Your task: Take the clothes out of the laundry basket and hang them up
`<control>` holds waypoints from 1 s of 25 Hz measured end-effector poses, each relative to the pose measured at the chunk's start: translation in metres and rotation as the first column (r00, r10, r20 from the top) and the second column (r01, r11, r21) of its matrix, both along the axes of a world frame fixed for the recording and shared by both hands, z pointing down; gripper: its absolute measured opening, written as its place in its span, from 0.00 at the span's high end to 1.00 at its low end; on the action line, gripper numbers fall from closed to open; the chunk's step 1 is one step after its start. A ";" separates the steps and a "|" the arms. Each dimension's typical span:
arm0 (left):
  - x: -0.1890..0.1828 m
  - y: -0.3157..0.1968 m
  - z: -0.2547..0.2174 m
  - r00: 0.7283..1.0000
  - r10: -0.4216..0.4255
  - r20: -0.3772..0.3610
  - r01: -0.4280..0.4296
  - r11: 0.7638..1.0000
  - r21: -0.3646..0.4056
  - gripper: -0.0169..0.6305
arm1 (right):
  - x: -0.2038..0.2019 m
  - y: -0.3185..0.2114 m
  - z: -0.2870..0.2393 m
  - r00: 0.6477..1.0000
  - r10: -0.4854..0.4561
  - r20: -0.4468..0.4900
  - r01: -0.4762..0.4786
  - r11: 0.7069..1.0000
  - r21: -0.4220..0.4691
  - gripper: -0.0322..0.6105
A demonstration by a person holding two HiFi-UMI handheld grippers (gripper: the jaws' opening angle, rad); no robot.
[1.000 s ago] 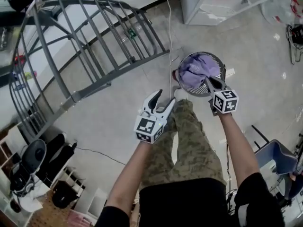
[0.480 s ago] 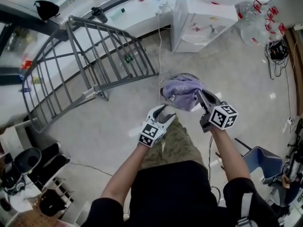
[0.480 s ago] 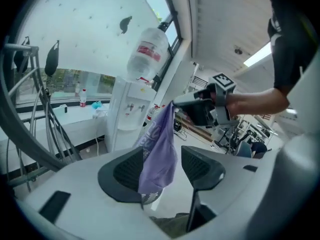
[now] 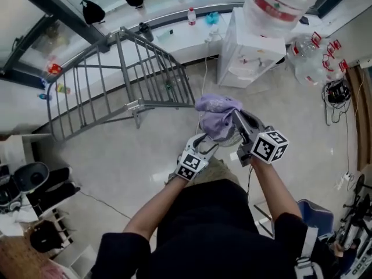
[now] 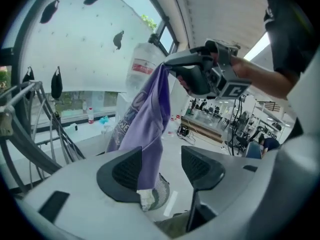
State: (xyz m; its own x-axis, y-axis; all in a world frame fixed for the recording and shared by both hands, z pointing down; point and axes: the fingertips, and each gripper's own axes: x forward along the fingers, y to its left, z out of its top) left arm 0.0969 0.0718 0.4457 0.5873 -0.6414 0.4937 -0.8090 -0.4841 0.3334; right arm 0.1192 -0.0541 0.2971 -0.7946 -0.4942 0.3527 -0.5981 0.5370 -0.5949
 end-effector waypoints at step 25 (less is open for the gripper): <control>-0.128 -0.036 -0.096 0.878 -0.255 0.405 0.152 0.951 0.268 0.85 | -0.095 0.012 -0.085 0.940 -0.333 0.081 0.325 0.941 0.095 0.93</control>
